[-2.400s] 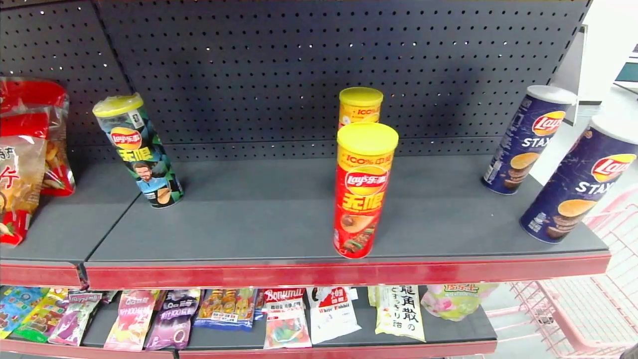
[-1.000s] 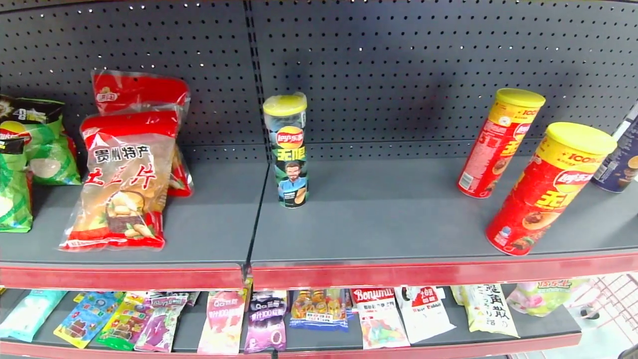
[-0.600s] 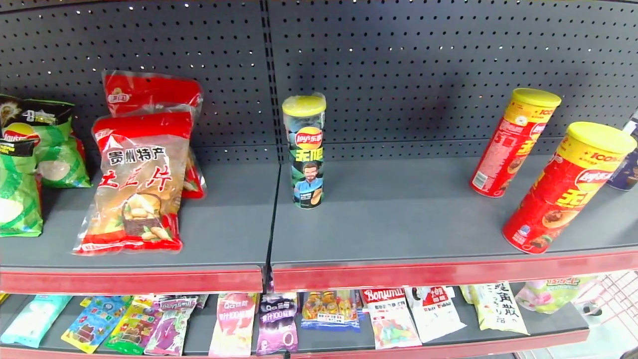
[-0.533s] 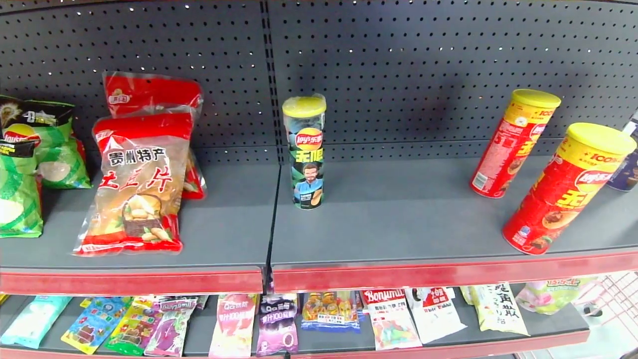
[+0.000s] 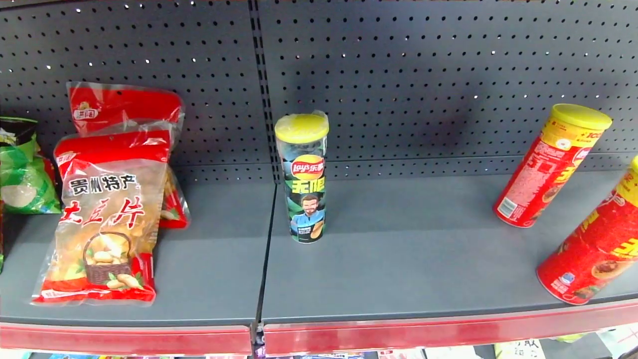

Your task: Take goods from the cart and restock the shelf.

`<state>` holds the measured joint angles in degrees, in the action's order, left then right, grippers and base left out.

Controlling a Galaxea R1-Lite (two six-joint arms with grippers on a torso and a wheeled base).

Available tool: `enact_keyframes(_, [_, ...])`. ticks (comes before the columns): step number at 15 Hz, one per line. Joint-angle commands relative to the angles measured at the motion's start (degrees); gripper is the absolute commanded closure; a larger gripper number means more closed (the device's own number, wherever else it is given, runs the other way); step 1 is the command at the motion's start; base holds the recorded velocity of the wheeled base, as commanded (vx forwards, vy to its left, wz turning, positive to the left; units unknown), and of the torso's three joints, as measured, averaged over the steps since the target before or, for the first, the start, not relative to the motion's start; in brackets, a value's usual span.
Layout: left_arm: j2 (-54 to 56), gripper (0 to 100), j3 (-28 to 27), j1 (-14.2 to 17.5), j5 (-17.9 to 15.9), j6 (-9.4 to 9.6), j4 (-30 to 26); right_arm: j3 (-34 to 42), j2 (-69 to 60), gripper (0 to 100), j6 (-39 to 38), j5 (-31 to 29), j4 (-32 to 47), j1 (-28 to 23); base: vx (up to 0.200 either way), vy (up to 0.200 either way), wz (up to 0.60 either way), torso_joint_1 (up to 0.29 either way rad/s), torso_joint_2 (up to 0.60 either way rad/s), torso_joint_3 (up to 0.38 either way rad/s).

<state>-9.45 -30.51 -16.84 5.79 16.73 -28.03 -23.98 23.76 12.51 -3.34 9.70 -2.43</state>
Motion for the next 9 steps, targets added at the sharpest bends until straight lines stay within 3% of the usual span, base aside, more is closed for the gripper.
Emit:
enact_keyframes(1, [0.8, 0, 0.2, -0.1, -0.9, 0.15, -0.2, 0.0, -0.1, 100, 0.1, 0.1, 0.0, 0.1, 0.000, 0.000, 0.00, 0.000, 0.00, 0.000])
enact_keyframes(5, [-0.8, 0, 0.3, -0.4, -4.7, 0.15, 0.7, 0.4, -2.4, 100, 0.1, 3.7, 0.0, 0.3, 0.000, 0.000, 0.00, 0.000, 0.00, 0.000])
enact_keyframes(6, [-4.4, 0, 0.1, -1.5, -9.2, -0.11, 2.7, 1.6, -4.4, 100, 0.1, 5.5, -0.2, 0.5, 0.000, 0.000, 0.00, 0.000, 0.00, 0.000])
enact_keyframes(7, [-8.8, 0, 0.5, -1.8, -11.6, -0.38, 5.6, 1.7, -5.7, 100, 0.1, 5.6, -0.1, 0.1, 0.000, 0.000, 0.00, 0.000, 0.00, 0.000])
enact_keyframes(9, [-22.3, 0, 1.8, -2.0, -13.8, -0.55, 18.4, 1.0, -6.4, 100, -0.4, 6.2, -0.1, 0.6, 0.000, 0.000, 0.00, 0.000, 0.00, 0.000])
